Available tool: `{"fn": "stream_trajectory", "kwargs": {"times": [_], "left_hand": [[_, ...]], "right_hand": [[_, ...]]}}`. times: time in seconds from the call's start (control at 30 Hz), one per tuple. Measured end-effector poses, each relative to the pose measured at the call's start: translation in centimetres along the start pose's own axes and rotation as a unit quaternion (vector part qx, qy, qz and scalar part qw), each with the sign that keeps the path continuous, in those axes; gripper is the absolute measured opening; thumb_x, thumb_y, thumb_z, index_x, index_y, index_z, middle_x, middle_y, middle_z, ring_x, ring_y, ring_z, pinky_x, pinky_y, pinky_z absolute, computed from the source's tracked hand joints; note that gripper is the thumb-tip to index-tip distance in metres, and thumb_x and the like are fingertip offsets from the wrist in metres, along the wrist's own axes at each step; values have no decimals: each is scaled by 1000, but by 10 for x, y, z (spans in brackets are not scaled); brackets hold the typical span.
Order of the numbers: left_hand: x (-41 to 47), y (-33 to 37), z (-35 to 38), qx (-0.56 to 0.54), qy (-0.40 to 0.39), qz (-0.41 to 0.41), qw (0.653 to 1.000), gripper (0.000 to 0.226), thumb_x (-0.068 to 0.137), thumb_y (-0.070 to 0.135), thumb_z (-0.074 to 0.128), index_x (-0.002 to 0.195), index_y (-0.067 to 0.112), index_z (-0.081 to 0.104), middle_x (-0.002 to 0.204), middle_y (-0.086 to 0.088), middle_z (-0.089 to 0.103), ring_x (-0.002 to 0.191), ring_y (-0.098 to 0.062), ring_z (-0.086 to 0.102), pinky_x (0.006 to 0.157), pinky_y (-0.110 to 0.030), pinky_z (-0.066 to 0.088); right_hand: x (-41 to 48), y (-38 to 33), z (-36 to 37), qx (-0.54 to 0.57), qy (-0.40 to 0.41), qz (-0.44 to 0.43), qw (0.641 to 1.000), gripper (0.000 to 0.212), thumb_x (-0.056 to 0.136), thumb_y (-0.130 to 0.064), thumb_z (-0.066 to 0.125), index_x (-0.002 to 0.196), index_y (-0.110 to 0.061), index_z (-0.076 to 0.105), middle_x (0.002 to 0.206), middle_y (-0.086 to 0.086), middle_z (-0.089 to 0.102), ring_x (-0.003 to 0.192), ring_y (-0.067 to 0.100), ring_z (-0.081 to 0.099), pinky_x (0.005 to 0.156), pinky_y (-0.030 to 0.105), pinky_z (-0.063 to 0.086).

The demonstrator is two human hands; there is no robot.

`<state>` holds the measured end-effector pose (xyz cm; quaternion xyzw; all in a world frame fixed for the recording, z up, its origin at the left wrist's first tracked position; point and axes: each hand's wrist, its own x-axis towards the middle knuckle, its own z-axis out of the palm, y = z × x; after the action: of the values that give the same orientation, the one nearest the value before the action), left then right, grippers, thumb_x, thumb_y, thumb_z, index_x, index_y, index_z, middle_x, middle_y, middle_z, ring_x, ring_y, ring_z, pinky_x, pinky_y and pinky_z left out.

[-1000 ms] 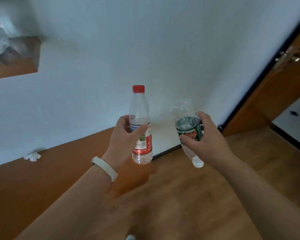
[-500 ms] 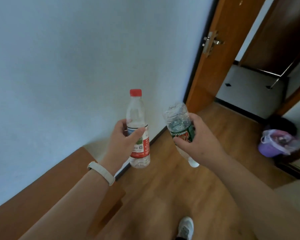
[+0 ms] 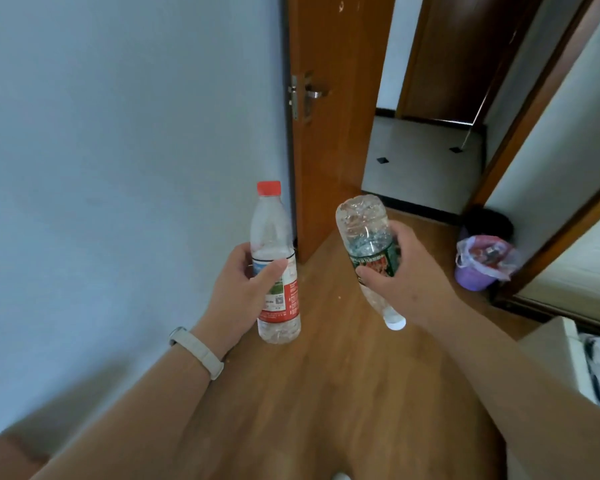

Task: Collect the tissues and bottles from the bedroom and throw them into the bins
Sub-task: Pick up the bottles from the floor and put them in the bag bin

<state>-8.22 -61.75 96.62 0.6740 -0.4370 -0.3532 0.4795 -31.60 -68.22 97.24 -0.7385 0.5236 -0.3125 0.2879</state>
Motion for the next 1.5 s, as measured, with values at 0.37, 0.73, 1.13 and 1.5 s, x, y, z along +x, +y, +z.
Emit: {"fn": "stream_trajectory", "kwargs": {"times": [0.37, 0.73, 1.13, 1.5], "left_hand": [[102, 43, 128, -5, -133, 48, 990, 42, 86, 35, 68, 123, 24, 51, 111, 5, 66, 98, -18, 66, 90, -42, 55], [280, 41, 209, -20, -249, 69, 966, 62, 70, 56, 64, 121, 24, 49, 106, 9, 66, 93, -11, 67, 76, -21, 54], [475, 65, 269, -72, -379, 67, 920, 47, 80, 43, 73, 118, 26, 51, 107, 9, 67, 97, -7, 68, 81, -28, 56], [523, 74, 368, -56, -429, 49, 900, 49, 75, 44, 75, 114, 26, 53, 105, 9, 69, 96, -8, 68, 79, -27, 56]], "right_hand": [[53, 83, -88, -22, 79, 104, 991, 73, 79, -35, 75, 137, -37, 30, 116, -21, 46, 99, 3, 53, 79, 15, 43], [180, 136, -93, -89, 129, 225, 962, 69, 80, -39, 75, 134, -38, 31, 107, -21, 46, 96, 5, 53, 82, 18, 45], [323, 156, -90, -127, 176, 302, 928, 74, 79, -43, 73, 137, -36, 28, 119, -14, 51, 101, 7, 53, 77, 19, 43], [380, 237, -126, -112, 214, 321, 916, 72, 77, -45, 73, 134, -39, 29, 120, -13, 54, 100, 7, 56, 71, 15, 46]]}}
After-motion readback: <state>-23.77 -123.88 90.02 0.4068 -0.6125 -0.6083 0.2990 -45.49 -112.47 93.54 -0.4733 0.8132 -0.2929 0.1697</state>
